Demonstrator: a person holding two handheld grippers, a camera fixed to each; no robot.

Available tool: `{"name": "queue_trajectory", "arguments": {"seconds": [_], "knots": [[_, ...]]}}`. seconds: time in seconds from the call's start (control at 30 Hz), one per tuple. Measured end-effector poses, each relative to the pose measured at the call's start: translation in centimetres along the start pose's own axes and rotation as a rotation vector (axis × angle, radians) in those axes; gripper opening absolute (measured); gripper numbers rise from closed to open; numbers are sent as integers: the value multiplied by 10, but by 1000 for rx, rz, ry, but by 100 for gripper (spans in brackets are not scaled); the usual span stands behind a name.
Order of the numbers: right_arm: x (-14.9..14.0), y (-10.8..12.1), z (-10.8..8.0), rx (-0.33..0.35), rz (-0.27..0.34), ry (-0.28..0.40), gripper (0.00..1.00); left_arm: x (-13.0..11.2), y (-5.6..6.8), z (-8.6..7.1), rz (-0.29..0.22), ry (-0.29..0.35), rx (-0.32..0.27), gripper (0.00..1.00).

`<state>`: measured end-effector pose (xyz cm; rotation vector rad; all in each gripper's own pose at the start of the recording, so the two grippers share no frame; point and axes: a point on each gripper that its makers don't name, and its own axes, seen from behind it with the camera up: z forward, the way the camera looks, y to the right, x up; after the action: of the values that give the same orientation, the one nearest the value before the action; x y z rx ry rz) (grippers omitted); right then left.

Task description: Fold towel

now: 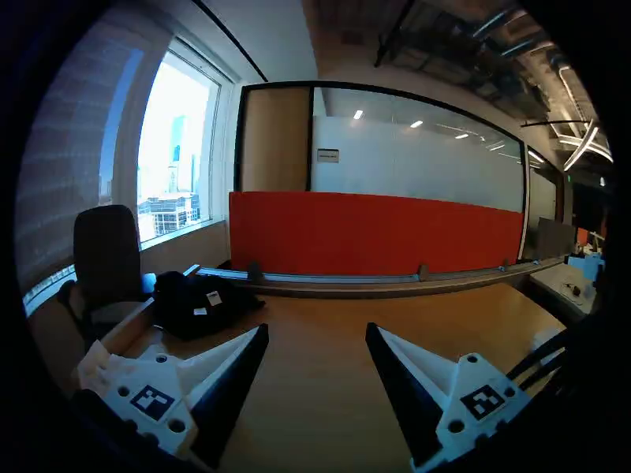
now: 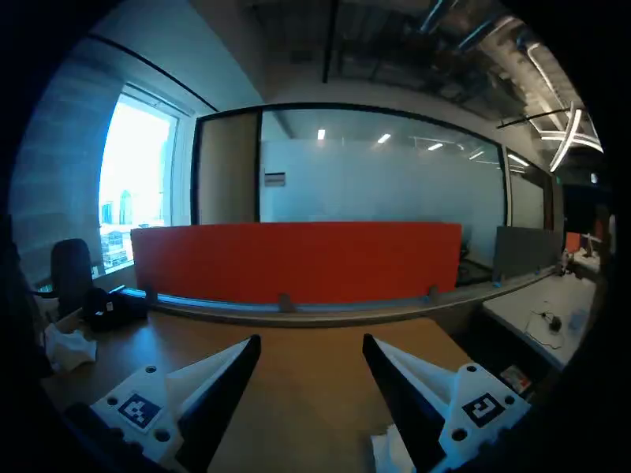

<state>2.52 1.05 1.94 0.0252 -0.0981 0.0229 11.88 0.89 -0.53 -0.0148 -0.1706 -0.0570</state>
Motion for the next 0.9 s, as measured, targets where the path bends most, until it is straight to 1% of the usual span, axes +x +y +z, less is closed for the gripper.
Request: {"name": "queue_trajectory", "arguments": {"seconds": [0.17,0.37,0.57,0.67,0.77,0.9], "knots": [[2,-7,2,6,7,6,100,0,-1,0,1,3,-4,91],[-4,-10,3,4,5,3,100,-2,-2,0,-5,7,-3,91],[-7,-13,2,1,-5,9,100,-8,-5,0,-22,26,-4,91],[-12,-14,1,-2,-13,20,100,-14,-6,-1,-20,39,-7,91],[-21,-14,1,-8,-17,23,100,-23,-8,0,-8,44,-10,91],[-33,-15,0,-16,-23,36,100,-37,-9,2,-5,55,-18,91]]}}
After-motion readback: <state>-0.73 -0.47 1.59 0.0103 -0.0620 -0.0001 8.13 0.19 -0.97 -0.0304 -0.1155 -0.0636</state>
